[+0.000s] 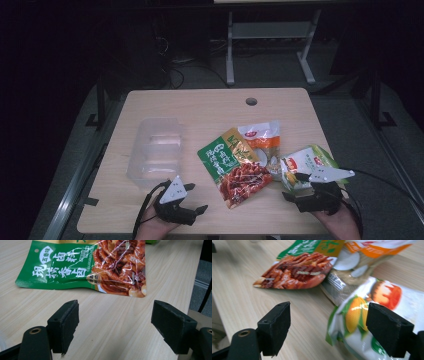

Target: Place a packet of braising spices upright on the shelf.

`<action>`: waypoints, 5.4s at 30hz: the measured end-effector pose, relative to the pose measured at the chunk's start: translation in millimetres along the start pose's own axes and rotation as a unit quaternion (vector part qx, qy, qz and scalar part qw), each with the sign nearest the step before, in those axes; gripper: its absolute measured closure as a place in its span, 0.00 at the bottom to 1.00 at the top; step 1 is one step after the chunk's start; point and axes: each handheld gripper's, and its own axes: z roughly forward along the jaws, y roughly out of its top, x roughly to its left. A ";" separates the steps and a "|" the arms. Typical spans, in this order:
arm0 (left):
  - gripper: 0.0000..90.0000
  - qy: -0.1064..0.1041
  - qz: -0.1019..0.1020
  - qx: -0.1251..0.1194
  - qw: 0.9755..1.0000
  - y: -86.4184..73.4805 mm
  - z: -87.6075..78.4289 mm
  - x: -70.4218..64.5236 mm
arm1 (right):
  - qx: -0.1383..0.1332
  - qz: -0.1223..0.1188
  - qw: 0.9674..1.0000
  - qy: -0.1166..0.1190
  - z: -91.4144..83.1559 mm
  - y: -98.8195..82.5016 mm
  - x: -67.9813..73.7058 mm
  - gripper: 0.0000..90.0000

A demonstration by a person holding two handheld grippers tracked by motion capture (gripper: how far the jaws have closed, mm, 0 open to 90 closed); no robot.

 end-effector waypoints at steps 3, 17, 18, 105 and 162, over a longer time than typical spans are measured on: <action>0.24 -0.001 -0.003 -0.003 1.000 1.0 0.5 0.7 | 0.007 -0.008 1.000 0.003 3.2 3.1 0.8 0.22; 0.24 -0.007 0.004 -0.009 1.000 2.4 -0.5 -2.6 | 0.016 -0.041 0.999 0.031 14.3 53.2 10.8 0.21; 0.24 -0.008 0.004 -0.009 1.000 2.7 -0.2 -1.8 | 0.014 -0.045 0.998 0.034 18.3 65.7 10.0 0.19; 0.25 -0.021 0.009 -0.001 1.000 2.5 8.4 -7.1 | 0.193 0.002 0.979 0.061 181.4 156.3 -44.6 0.92; 0.38 -0.061 -0.118 -0.022 0.991 51.8 84.1 22.3 | -0.023 -0.076 0.989 0.123 25.7 182.3 2.0 1.00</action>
